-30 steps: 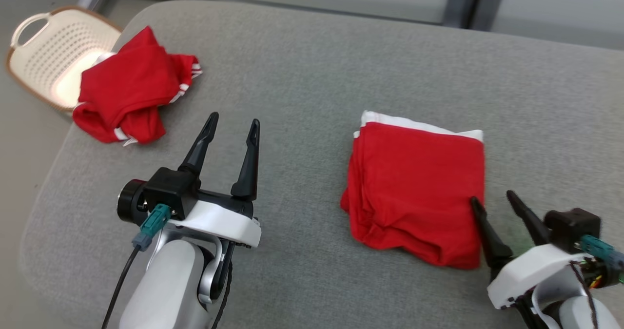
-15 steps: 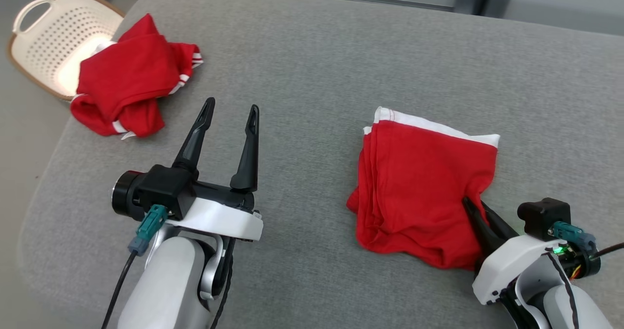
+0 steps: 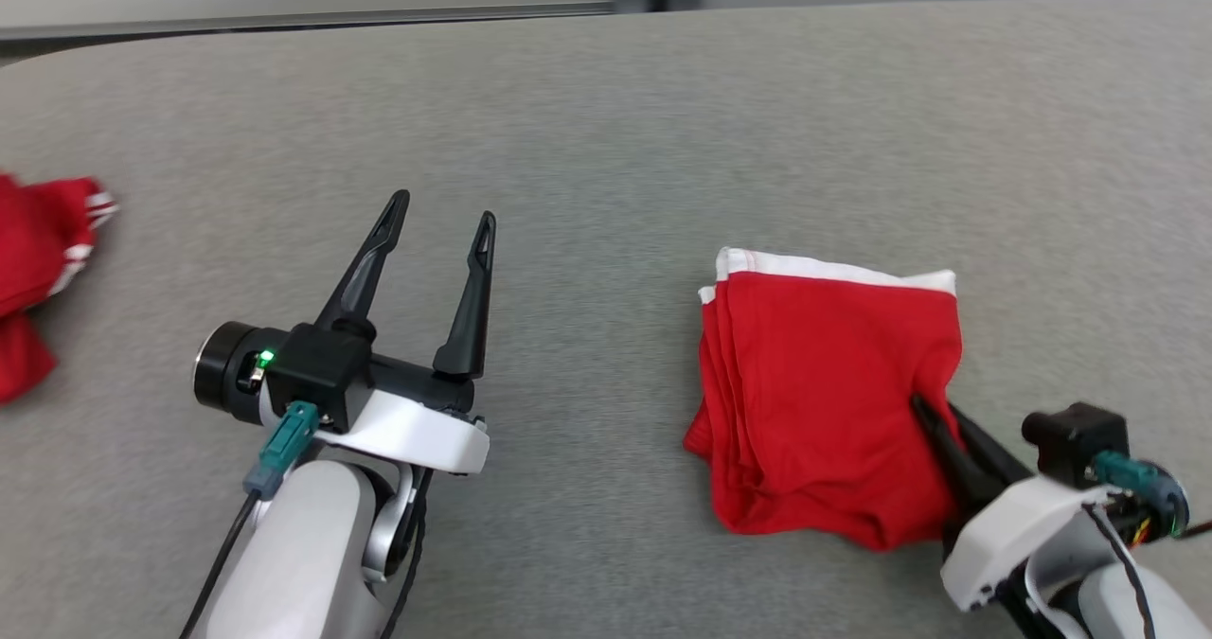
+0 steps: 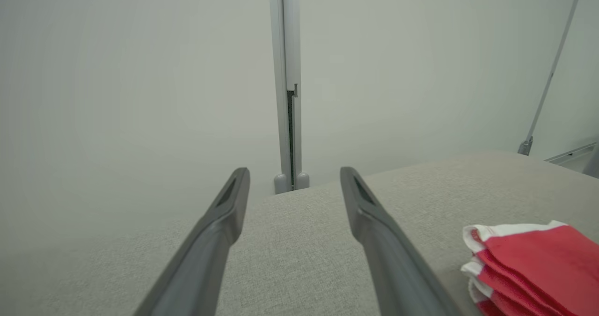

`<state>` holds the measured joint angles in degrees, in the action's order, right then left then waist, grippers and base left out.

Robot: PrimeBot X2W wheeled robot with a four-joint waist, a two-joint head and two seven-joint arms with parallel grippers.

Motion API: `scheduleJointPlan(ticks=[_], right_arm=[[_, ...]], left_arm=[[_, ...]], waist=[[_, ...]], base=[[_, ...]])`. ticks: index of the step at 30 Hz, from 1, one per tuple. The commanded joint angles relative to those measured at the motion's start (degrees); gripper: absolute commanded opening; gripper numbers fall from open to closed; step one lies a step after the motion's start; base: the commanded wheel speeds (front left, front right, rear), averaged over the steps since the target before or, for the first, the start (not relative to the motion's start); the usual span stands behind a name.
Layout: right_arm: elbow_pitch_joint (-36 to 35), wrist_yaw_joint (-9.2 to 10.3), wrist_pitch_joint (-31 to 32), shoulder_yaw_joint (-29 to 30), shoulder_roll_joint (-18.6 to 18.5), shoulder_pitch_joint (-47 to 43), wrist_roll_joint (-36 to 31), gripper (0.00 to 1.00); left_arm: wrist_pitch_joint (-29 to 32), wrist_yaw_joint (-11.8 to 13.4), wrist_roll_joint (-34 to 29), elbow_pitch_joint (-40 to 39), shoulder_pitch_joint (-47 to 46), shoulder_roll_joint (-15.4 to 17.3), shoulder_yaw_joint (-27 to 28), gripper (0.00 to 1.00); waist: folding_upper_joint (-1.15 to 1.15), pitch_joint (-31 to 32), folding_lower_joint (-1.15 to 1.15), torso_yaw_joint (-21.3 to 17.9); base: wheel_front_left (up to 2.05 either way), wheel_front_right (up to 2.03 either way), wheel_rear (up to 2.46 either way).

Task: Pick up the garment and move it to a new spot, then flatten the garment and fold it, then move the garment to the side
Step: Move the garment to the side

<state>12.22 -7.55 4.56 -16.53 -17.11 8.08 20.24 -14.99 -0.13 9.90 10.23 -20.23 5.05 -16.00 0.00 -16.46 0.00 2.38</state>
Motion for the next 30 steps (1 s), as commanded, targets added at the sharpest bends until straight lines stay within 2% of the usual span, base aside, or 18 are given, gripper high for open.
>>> scheduleJointPlan(ticks=[1, 4, 8, 17, 22, 24, 25, 30], right_arm=[[0.69, 0.12, -0.87, -0.58, -0.93, 2.44, 0.88, 0.00], [3.45, 0.12, -2.57, -1.88, -3.00, 6.75, 2.74, 0.00], [8.92, 0.12, -5.41, -1.03, -7.23, 14.25, 4.83, 0.00], [23.18, 0.12, -11.02, 2.14, -21.19, 25.18, 7.64, 0.00], [28.71, 0.12, -13.32, 3.25, -23.74, 28.79, 7.51, 0.00], [31.57, 0.12, -13.85, 3.48, -23.32, 30.54, 7.78, 0.57], [32.92, 0.12, -14.32, 3.76, -23.14, 31.43, 7.50, 1.00], [40.04, 0.12, -17.79, 7.07, -21.65, 32.87, 6.29, 1.00]], left_arm=[[-0.26, -0.22, -0.73, 0.03, -1.05, 0.93, -0.01, 1.00], [0.23, -0.76, -1.46, -0.17, -2.74, 1.52, -0.63, 1.00], [1.14, -1.47, -2.27, -1.07, -5.04, 1.95, -1.74, 1.00], [1.91, -2.19, -3.45, -3.87, -9.91, 0.72, -5.10, 1.00], [1.82, -2.30, -3.58, -4.79, -11.31, 0.65, -5.71, 1.00], [1.74, -2.23, -3.69, -4.97, -11.92, 0.70, -5.83, 1.00], [1.74, -2.17, -3.67, -4.98, -12.16, 0.75, -5.80, 1.00], [1.44, -1.64, -2.79, -4.10, -11.26, 0.97, -5.25, 1.00]], waist=[[0.00, -1.55, 0.00, -6.87], [0.00, -3.42, 0.00, -9.54], [0.00, -6.07, 0.00, -11.04], [0.00, -12.54, 0.00, -8.74], [0.00, -14.65, 0.00, -8.00], [0.00, -15.35, 0.00, -7.90], [0.00, -15.53, 0.00, -7.90], [0.00, -15.02, 0.00, -8.02]], base=[[0.00, 0.00, 0.00], [0.00, 0.00, 0.00], [0.00, 0.00, 0.00], [0.00, 0.00, 0.00], [0.00, 0.00, 0.00], [0.00, 0.00, 0.00], [0.00, 0.00, 0.00], [0.00, 0.00, 0.00]])
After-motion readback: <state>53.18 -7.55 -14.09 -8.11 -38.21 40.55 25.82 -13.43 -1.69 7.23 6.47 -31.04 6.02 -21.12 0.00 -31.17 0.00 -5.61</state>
